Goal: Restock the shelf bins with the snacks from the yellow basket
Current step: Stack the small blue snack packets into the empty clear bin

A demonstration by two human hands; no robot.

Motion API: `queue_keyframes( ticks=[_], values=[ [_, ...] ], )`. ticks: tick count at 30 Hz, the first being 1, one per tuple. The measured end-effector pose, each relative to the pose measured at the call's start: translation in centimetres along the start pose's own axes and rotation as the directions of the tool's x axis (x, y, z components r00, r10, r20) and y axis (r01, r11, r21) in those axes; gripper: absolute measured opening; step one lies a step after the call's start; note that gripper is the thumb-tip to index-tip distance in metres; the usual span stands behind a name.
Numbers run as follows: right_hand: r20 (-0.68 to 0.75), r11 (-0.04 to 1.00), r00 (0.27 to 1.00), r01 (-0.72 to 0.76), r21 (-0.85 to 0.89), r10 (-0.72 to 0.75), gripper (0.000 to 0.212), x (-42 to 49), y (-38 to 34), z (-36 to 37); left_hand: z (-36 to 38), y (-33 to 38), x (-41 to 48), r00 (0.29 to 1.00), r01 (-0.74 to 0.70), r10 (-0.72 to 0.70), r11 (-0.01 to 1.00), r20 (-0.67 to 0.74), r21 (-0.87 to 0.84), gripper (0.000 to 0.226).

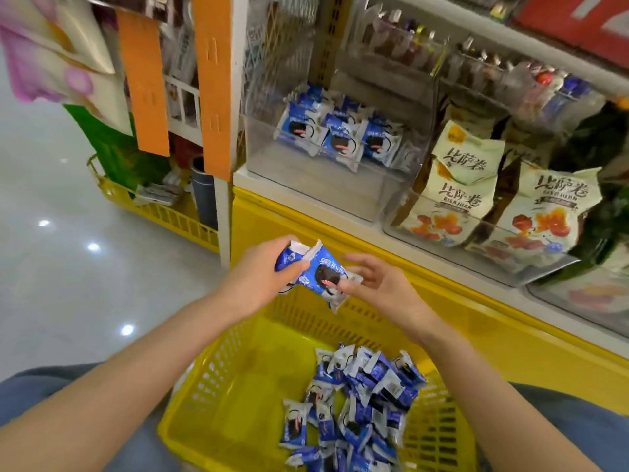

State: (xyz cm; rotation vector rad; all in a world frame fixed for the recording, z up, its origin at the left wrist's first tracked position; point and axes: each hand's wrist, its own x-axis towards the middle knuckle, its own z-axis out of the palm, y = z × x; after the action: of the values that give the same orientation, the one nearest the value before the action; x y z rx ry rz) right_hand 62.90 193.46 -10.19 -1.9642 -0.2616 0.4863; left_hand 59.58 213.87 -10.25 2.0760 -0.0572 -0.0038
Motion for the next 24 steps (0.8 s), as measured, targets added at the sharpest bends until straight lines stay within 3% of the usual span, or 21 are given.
queue_keyframes(
  ticks=[5,9,13,15,18,21,24],
  values=[
    [0.065,0.977,0.992,0.116,-0.18,-0.106,0.017,1.9,-3.7,0.0,-1.5,1.0,1.3,0.996,-0.009,-0.004,0.991,-0.091,-0.137,0.023],
    [-0.068,0.937,0.973,0.194,-0.292,-0.222,0.015,3.7,-7.2,-1.8,-2.9,1.1,2.6,0.975,0.064,-0.143,0.913,-0.169,-0.403,0.035],
    [-0.288,0.923,0.907,0.213,-0.321,-0.309,0.017,6.1,-11.5,-4.2,-3.7,1.3,3.8,0.972,0.066,-0.167,0.871,-0.167,-0.486,0.033],
    [-0.403,0.901,0.854,0.156,-0.406,-0.33,0.023,7.9,-12.9,-5.3,-3.8,1.6,4.6,0.974,0.051,-0.157,0.857,-0.164,-0.513,0.033],
    [-0.513,0.796,0.8,-0.074,-0.601,-0.312,0.037,11.3,-14.3,-6.7,-4.2,2.0,5.6,0.968,0.025,-0.154,0.843,-0.196,-0.538,0.037],
    [-0.472,0.626,0.834,-0.209,-0.751,-0.288,0.039,14.7,-14.8,-7.7,-4.7,2.0,6.7,0.965,-0.02,-0.142,0.802,-0.223,-0.597,0.037],
    [-0.404,0.431,0.901,-0.307,-0.849,-0.155,0.039,17.2,-14.1,-8.5,-5.4,1.9,7.5,0.96,-0.066,-0.124,0.77,-0.25,-0.635,0.035]
  ],
)
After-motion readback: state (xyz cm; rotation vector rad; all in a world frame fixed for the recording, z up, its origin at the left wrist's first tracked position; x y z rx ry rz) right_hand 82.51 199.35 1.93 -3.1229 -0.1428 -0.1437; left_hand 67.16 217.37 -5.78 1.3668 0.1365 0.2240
